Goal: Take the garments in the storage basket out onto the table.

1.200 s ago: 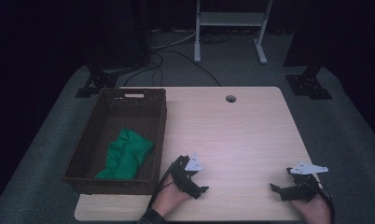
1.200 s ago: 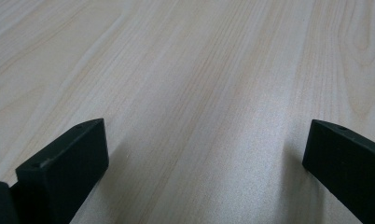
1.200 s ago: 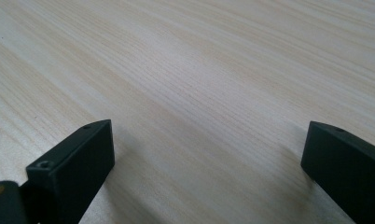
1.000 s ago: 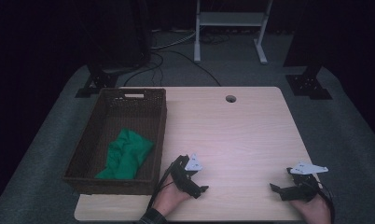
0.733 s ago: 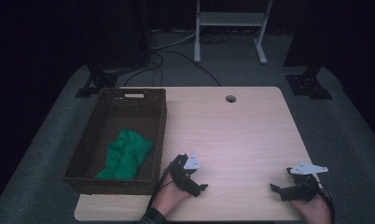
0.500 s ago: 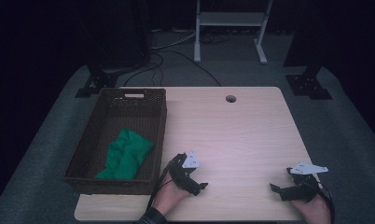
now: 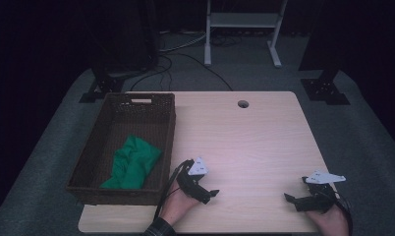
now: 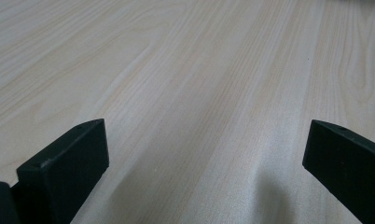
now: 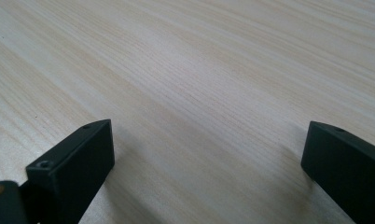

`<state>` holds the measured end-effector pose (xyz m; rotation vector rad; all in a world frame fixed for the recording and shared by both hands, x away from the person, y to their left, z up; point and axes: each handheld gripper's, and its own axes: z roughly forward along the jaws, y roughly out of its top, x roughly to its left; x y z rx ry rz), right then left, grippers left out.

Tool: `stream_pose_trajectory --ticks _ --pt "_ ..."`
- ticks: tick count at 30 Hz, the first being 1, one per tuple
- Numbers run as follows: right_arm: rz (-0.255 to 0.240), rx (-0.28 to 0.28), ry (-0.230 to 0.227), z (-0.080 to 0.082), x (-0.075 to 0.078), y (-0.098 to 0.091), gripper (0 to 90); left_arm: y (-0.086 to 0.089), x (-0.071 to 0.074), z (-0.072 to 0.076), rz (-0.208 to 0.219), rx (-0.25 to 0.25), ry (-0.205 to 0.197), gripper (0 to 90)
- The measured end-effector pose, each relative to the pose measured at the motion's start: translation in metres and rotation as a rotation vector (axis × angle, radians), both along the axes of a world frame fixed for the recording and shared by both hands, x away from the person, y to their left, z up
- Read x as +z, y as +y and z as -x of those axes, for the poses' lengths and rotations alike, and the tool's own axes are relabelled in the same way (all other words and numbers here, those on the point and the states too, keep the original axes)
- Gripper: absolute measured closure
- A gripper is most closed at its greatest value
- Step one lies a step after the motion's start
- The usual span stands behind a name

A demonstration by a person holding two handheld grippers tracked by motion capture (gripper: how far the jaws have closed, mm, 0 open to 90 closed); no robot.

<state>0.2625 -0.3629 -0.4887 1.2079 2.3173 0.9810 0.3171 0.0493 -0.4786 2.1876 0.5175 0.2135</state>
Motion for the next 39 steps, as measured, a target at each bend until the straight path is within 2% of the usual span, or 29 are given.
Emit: stream_pose_trajectory --ticks 7,18,24,39 --pt "0.000 0.000 0.000 0.000 0.000 0.000 1.3 0.001 0.003 0.001 0.025 0.004 0.000 0.0" --pt "0.000 0.001 0.000 0.000 0.000 0.000 1.3 0.002 0.005 0.001 0.034 -0.001 0.006 0.0" --pt "0.000 0.001 -0.001 0.000 0.000 0.000 1.3 0.003 0.008 0.000 0.054 0.002 0.008 0.0" --pt "0.001 0.001 -0.001 0.000 0.000 0.000 1.3 0.003 0.011 -0.001 0.053 0.002 0.004 0.0"
